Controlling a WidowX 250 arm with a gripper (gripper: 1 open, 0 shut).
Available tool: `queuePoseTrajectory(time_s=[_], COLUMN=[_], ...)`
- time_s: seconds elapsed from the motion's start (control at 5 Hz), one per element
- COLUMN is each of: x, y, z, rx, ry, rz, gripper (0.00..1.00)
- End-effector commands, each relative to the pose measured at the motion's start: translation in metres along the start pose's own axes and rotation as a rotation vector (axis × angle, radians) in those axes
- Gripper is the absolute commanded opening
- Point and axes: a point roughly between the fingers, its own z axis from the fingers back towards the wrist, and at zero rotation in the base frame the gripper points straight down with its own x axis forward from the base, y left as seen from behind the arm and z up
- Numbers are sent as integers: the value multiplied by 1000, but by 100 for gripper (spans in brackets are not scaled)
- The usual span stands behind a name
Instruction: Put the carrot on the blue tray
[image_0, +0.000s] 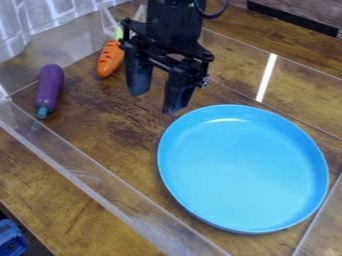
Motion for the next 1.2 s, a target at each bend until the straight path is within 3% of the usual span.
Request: queuePoseTrajectory(time_s=[0.0, 0.2, 0.6, 0.8, 1.0], x=[4, 3, 5, 8, 1], y=[6, 12, -8, -14, -15], z=[7, 0, -4, -6, -7], rx=[10, 16, 29, 33, 43], ry=[-54, -57, -63, -63, -69], rz=[-20, -17, -16, -16, -62], gripper=[0, 0, 0, 100, 0])
